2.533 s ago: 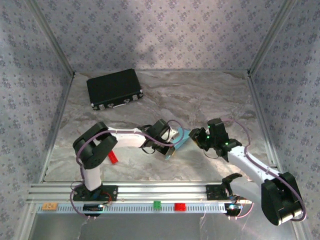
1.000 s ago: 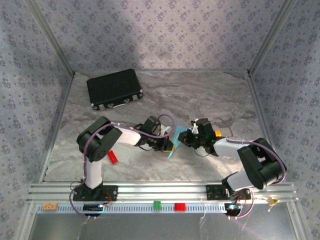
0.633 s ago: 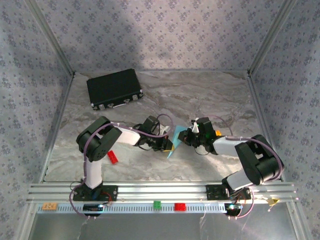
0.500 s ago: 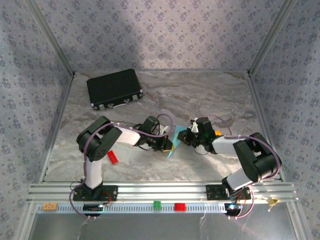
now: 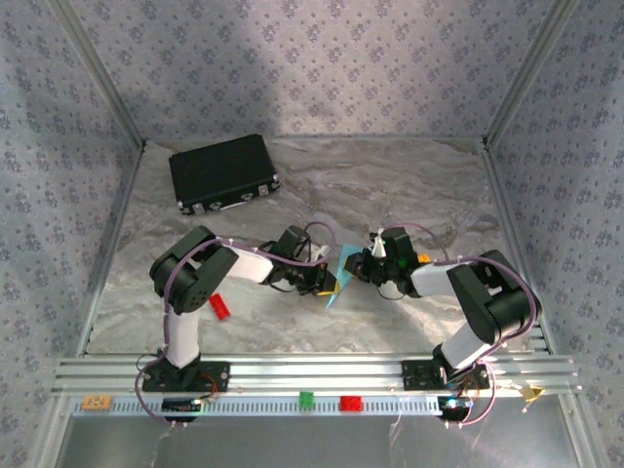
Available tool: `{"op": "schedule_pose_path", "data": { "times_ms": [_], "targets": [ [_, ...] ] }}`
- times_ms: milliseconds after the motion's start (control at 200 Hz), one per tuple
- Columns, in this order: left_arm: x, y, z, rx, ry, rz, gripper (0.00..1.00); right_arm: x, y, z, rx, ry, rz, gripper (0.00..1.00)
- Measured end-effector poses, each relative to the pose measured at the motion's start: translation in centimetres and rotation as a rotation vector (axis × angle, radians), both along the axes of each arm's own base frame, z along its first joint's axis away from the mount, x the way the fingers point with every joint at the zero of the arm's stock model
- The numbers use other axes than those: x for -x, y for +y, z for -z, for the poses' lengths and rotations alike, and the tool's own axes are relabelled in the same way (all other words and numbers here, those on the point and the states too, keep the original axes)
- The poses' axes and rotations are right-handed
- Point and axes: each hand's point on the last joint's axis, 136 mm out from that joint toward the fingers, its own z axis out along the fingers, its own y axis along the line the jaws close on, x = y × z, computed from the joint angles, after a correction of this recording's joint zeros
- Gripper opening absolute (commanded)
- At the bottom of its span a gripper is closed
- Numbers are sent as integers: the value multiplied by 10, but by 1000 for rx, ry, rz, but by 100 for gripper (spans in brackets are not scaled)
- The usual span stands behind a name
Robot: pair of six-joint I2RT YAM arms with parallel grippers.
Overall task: Fold a paper plane with a square sheet of paper (pick it up from the middle)
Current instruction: Fold the wing for the fifth time at the center of the table.
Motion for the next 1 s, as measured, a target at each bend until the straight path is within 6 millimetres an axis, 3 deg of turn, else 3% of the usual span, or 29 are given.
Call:
{"op": "schedule_pose_path", "data": {
  "times_ms": [595, 849, 999],
  "targets": [
    [-1, 1, 0, 4, 8, -12, 0, -3, 3, 15, -2, 21, -8, 10],
    [-2, 4, -5, 7, -11, -14, 14, -3, 3, 16, 0, 25, -7, 9],
    [-4, 12, -2, -19, -18, -29, 5, -3, 3, 17, 1, 25, -7, 9]
  ]
}}
